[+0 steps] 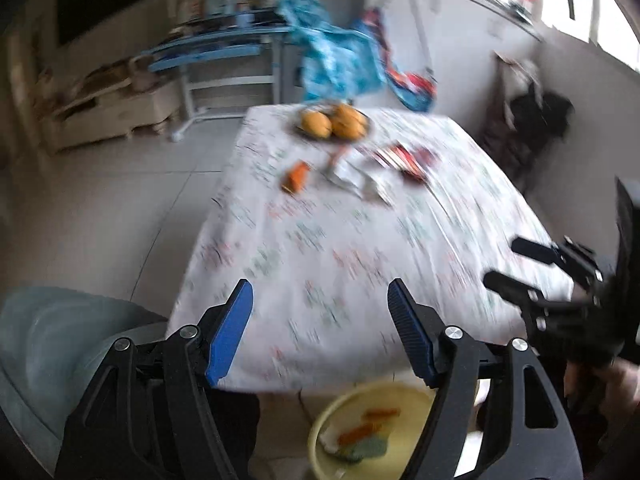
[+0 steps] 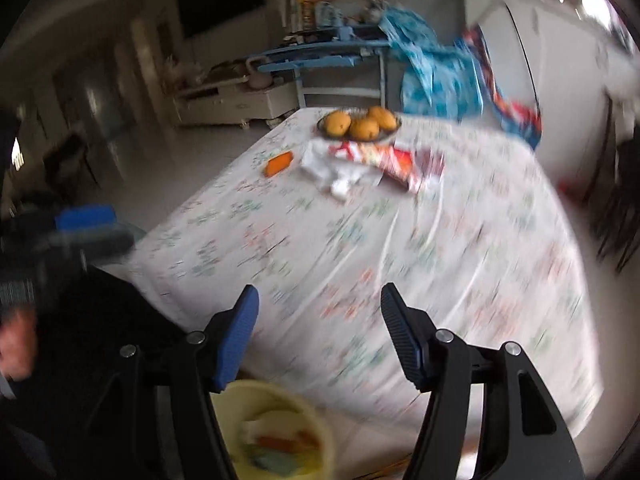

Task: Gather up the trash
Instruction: 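Grasp the red-and-white snack wrapper with right gripper while left grasps an orange piece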

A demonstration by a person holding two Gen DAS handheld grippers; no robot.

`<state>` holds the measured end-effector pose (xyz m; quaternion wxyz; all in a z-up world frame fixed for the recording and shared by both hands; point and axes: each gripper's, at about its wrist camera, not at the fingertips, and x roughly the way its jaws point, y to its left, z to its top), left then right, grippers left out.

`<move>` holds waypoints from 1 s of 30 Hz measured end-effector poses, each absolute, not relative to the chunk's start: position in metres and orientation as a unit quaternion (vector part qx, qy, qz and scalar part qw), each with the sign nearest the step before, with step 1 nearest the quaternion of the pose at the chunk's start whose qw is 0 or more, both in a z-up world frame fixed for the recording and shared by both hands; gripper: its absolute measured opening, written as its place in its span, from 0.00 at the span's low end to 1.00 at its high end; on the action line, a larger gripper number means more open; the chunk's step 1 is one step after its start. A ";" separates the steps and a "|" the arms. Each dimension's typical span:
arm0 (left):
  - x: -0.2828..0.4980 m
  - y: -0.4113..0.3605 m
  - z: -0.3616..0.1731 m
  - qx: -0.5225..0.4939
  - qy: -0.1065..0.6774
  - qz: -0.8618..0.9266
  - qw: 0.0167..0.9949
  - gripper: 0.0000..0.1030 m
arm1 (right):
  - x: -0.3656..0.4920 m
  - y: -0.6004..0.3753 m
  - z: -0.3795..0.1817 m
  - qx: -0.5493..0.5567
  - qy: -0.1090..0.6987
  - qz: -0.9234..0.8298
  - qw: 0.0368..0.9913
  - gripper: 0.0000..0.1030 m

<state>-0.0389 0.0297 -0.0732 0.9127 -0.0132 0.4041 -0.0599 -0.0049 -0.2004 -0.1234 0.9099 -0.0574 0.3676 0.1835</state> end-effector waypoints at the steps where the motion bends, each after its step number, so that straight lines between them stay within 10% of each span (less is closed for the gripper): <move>1: -0.029 0.034 -0.073 -0.024 0.404 -0.049 0.913 0.66 | 0.004 -0.200 -0.123 -0.074 0.366 0.180 0.910 0.59; 11: 0.081 0.037 -0.097 -0.036 0.416 0.001 0.909 0.67 | 0.099 -0.160 -0.165 -0.308 0.352 0.145 0.872 0.58; 18: 0.140 0.018 -0.123 0.006 0.445 0.005 0.896 0.67 | 0.145 -0.151 -0.186 -0.382 0.341 0.127 0.849 0.40; 22: 0.160 0.010 -0.139 0.024 0.457 0.012 0.889 0.67 | 0.164 -0.172 -0.182 -0.307 0.381 0.139 0.861 0.15; 30: 0.176 0.011 -0.155 0.008 0.473 0.005 0.881 0.62 | 0.176 -0.240 -0.145 -0.026 0.405 0.177 0.897 0.03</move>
